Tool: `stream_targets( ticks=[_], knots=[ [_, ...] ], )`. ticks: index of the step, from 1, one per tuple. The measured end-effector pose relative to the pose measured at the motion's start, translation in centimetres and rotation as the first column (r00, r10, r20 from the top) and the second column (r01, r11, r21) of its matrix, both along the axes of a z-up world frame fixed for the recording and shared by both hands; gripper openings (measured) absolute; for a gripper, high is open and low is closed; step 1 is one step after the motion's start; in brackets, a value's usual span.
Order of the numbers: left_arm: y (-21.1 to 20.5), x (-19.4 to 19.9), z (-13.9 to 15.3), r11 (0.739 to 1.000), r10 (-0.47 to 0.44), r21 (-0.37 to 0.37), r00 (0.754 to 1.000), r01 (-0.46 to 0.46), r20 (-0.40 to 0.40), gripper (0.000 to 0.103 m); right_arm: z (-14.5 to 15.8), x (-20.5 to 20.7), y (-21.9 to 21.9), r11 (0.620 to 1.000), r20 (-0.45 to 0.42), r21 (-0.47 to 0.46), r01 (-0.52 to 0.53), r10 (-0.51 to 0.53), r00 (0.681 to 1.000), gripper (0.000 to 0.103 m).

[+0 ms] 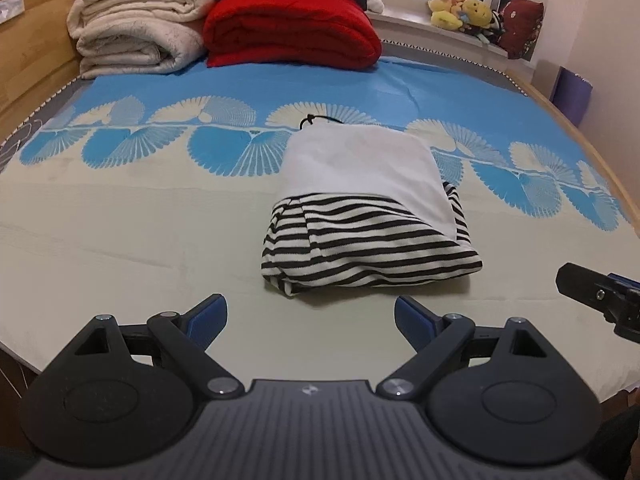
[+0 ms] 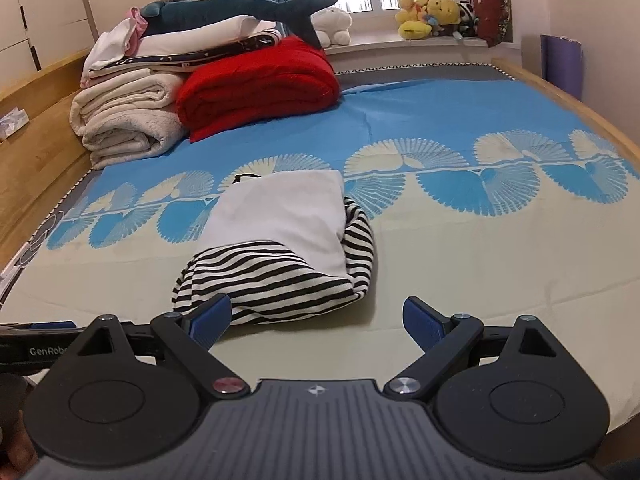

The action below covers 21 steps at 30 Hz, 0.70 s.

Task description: Fold small clothes

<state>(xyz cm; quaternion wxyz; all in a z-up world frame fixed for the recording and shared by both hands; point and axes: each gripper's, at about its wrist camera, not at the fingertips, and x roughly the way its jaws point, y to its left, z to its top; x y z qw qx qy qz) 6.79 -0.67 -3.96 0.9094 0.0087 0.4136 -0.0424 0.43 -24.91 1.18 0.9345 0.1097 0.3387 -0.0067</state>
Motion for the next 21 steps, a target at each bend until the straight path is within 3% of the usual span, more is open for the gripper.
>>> stream_targets(
  ticks=[21],
  knots=[
    [-0.7, 0.1, -0.2, 1.000, -0.030, 0.006, 0.999, 0.030, 0.014, 0.094, 0.1, 0.4, 1.3, 0.998, 0.003, -0.011, -0.067, 0.067, 0.998, 0.095]
  ],
)
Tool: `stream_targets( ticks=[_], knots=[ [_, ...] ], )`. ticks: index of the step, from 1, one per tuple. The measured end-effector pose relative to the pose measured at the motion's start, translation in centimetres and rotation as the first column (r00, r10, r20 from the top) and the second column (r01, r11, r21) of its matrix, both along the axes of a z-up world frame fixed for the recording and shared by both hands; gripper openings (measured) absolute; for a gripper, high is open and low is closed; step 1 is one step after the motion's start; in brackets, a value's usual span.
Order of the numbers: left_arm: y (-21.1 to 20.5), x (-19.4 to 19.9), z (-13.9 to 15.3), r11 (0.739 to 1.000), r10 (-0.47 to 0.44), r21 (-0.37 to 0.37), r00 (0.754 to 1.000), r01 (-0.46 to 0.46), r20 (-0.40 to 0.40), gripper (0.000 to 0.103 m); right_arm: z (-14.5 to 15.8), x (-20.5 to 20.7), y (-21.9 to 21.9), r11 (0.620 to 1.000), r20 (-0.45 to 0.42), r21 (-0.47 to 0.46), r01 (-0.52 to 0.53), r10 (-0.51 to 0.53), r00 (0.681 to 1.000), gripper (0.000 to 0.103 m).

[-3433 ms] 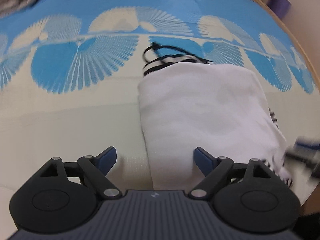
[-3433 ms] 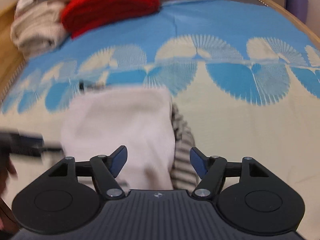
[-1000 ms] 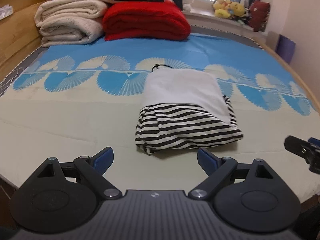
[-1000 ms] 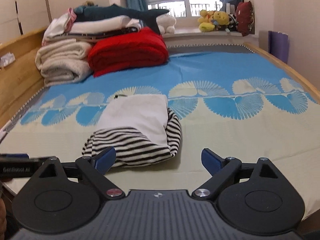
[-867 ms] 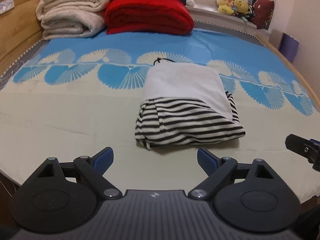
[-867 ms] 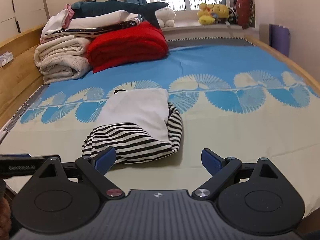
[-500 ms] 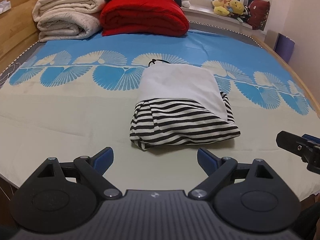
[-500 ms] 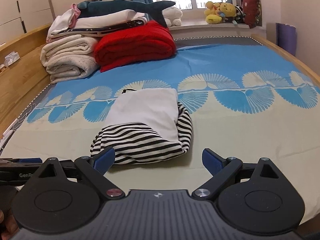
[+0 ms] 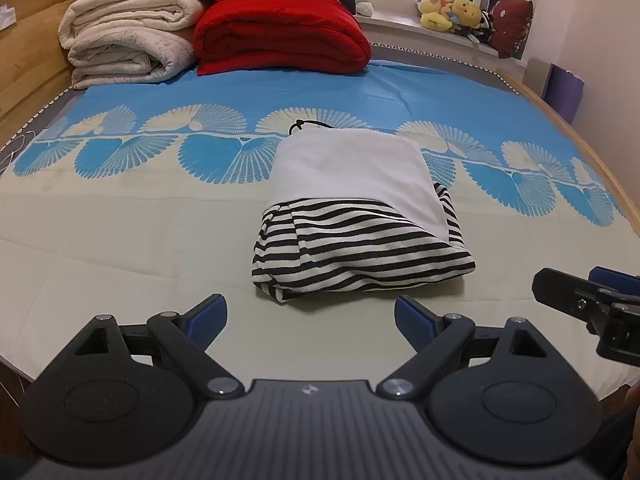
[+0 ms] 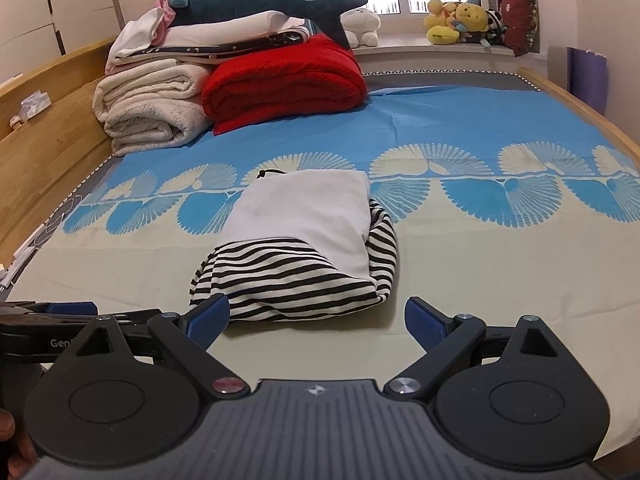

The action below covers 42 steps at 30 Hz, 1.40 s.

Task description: Fold small clothes

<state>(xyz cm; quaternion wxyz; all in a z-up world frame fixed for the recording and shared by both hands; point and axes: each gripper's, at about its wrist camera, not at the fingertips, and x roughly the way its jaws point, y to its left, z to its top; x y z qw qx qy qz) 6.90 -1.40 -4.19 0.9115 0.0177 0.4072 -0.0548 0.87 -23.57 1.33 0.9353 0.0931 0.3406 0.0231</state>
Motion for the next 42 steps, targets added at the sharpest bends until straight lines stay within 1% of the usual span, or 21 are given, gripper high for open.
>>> stream_targets(
  ticks=[6, 26, 42],
  knots=[
    [0.00, -0.02, -0.08, 1.000, -0.004, 0.003, 1.000, 0.004, 0.000, 0.094, -0.14, 0.19, 0.34, 1.000, -0.001, -0.003, -0.013, 0.013, 1.000, 0.095],
    [0.24, 0.00, -0.10, 1.000, -0.011, -0.001, 1.000, 0.011, 0.004, 0.094, -0.44, 0.43, 0.24, 1.000, -0.014, -0.001, -0.009, 0.009, 1.000, 0.095],
    [0.19, 0.07, -0.11, 1.000, -0.016, -0.003, 1.000, 0.016, 0.008, 0.094, -0.01, 0.19, 0.48, 1.000, -0.002, 0.007, -0.013, 0.013, 1.000, 0.095]
  ],
)
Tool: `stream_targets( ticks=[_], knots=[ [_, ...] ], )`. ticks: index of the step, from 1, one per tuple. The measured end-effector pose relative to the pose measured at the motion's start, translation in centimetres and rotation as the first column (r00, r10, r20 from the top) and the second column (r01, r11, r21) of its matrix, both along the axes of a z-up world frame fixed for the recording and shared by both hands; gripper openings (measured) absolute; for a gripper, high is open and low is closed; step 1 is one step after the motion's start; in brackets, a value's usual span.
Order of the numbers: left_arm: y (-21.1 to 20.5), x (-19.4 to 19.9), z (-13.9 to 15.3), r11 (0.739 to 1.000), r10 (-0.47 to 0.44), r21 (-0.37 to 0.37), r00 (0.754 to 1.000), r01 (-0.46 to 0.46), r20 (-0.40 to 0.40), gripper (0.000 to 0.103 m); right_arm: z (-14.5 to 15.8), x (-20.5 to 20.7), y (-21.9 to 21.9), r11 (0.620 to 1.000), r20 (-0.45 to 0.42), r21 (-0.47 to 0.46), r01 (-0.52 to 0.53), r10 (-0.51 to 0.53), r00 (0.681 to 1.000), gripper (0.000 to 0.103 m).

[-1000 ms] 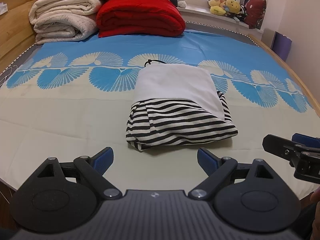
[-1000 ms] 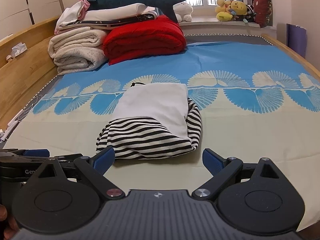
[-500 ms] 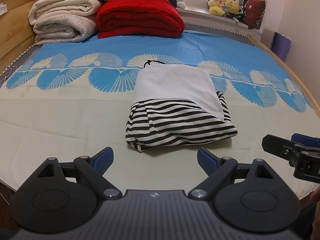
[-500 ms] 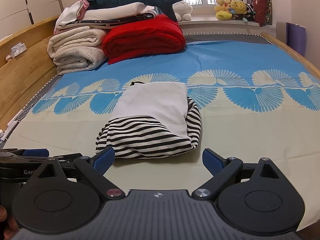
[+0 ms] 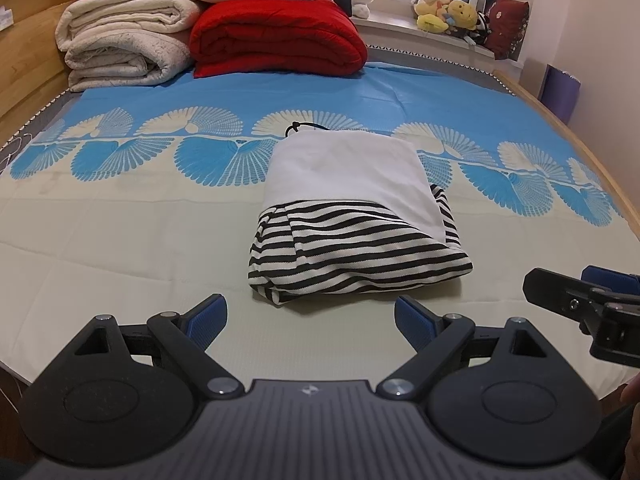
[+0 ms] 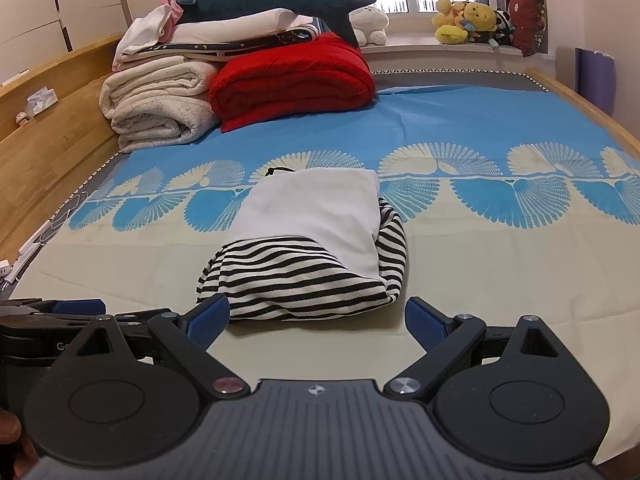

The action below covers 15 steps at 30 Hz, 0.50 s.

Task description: Fold small clothes

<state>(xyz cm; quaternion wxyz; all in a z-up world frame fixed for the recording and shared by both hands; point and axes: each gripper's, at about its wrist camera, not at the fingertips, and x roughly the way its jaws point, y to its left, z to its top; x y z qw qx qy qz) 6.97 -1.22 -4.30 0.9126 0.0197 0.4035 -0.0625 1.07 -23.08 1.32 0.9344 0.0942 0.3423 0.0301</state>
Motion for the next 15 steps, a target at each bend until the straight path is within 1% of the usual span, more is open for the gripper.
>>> stream_targets(
  ticks=[11, 15],
  knots=[
    [-0.15, 0.00, 0.16, 1.000, 0.000, -0.009, 1.000, 0.000, 0.007, 0.094, 0.12, 0.10, 0.10, 1.000, 0.001, -0.001, -0.005, 0.005, 1.000, 0.095],
    [-0.02, -0.02, 0.28, 1.000, 0.013, -0.003, 1.000, -0.013, 0.017, 0.094, 0.15, 0.10, 0.17, 1.000, 0.001, -0.002, -0.004, 0.004, 1.000, 0.095]
  ],
)
